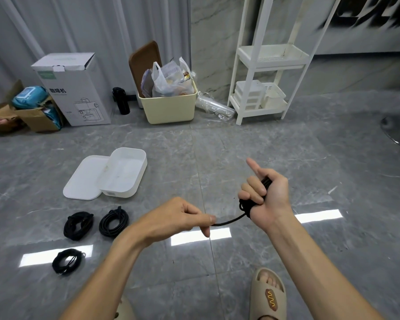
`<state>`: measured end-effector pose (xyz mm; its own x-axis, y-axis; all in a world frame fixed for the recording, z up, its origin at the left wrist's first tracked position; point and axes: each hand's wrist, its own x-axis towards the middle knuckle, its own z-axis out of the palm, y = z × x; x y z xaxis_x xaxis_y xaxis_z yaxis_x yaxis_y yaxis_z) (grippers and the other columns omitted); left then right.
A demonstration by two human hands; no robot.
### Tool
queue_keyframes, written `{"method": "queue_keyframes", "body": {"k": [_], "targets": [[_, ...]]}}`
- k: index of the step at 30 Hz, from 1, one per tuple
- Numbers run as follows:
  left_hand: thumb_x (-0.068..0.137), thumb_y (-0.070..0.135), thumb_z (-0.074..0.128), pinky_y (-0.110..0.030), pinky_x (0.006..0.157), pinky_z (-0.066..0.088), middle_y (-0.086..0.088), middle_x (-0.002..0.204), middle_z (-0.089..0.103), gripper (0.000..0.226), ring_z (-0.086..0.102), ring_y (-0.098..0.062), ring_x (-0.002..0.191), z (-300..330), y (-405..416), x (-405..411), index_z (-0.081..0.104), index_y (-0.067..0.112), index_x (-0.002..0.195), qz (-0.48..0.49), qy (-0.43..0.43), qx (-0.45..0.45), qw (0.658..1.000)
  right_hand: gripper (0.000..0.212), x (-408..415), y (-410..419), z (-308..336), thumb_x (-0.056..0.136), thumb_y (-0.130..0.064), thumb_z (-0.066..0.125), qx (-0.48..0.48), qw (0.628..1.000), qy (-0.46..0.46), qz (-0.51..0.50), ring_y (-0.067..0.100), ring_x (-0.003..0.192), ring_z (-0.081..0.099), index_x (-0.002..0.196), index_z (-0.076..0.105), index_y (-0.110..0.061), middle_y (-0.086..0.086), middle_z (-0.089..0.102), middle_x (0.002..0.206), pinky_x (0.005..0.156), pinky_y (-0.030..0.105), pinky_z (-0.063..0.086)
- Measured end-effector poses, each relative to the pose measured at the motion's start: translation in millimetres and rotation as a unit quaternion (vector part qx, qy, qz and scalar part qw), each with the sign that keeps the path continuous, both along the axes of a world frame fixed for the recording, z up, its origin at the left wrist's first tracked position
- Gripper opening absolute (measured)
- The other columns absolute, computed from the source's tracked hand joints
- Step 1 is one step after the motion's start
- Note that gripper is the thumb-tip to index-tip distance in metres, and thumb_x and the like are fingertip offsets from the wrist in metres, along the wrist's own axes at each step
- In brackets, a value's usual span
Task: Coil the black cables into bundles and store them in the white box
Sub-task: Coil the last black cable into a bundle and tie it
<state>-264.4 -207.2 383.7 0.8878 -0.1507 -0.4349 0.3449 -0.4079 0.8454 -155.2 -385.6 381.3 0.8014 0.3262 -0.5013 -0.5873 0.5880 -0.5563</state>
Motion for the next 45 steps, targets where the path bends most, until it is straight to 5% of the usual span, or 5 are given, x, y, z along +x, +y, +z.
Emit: {"method": "queue_keyframes", "body": {"k": [10, 14, 23, 35, 45], "targets": [[0.104, 0.037, 0.043, -0.028, 0.08, 0.056, 0.001, 0.105, 0.076, 0.034, 0.074, -0.021, 0.09, -7.5, -6.7, -0.3, 0.045, 0.032, 0.138, 0.036, 0.084, -0.066, 0.994, 0.03, -24.3, 15.3, 20.3, 0.09, -0.023, 0.05, 0.177, 0.925, -0.017, 0.335, 0.009, 0.029, 0.012, 0.087, 0.072, -0.002, -0.008, 0.014, 0.036, 0.035, 0.015, 0.027], [0.107, 0.024, 0.03, -0.041, 0.104, 0.048, 0.0, 0.123, 0.069, 0.037, 0.067, -0.018, 0.113, -7.5, -4.3, 3.1, 0.047, 0.026, 0.14, 0.062, 0.034, -0.175, 0.982, 0.027, -33.1, 17.0, 24.5, 0.096, -0.019, 0.051, 0.235, 0.852, -0.003, 0.467, 0.008, 0.03, 0.016, 0.088, 0.064, 0.003, -0.006, 0.021, 0.038, 0.042, 0.016, 0.031], [0.072, 0.03, 0.046, -0.028, 0.098, 0.048, -0.009, 0.124, 0.067, 0.065, 0.058, -0.024, 0.123, 13.6, 1.5, -1.0, 0.06, 0.024, 0.135, 0.02, -0.026, -0.421, 0.906, 0.032, -47.5, 25.4, 33.3, 0.099, -0.021, 0.039, 0.24, 0.752, -0.029, 0.613, 0.007, 0.032, 0.007, 0.081, 0.057, -0.002, -0.007, 0.013, 0.04, 0.044, 0.017, 0.031], [0.089, 0.024, 0.06, -0.02, 0.087, 0.051, -0.001, 0.102, 0.073, 0.02, 0.067, -0.012, 0.104, 17.8, -11.3, 0.7, 0.076, 0.024, 0.101, 0.115, -0.061, -0.389, 0.912, 0.04, -48.1, 26.5, 19.8, 0.101, -0.027, 0.045, 0.3, 0.774, -0.047, 0.556, 0.012, 0.031, 0.029, 0.073, 0.061, -0.003, -0.003, 0.034, 0.039, 0.049, 0.022, 0.046], [0.074, 0.039, 0.07, -0.02, 0.076, 0.054, 0.004, 0.082, 0.073, 0.027, 0.069, -0.011, 0.089, 11.5, -16.4, 10.3, 0.079, 0.027, 0.096, 0.218, -0.138, -0.297, 0.919, 0.047, -42.3, 18.3, 19.7, 0.084, -0.053, 0.068, 0.118, 0.904, -0.076, 0.404, 0.009, 0.032, 0.043, 0.06, 0.054, -0.015, -0.006, 0.038, 0.035, 0.052, 0.026, 0.05]]}}
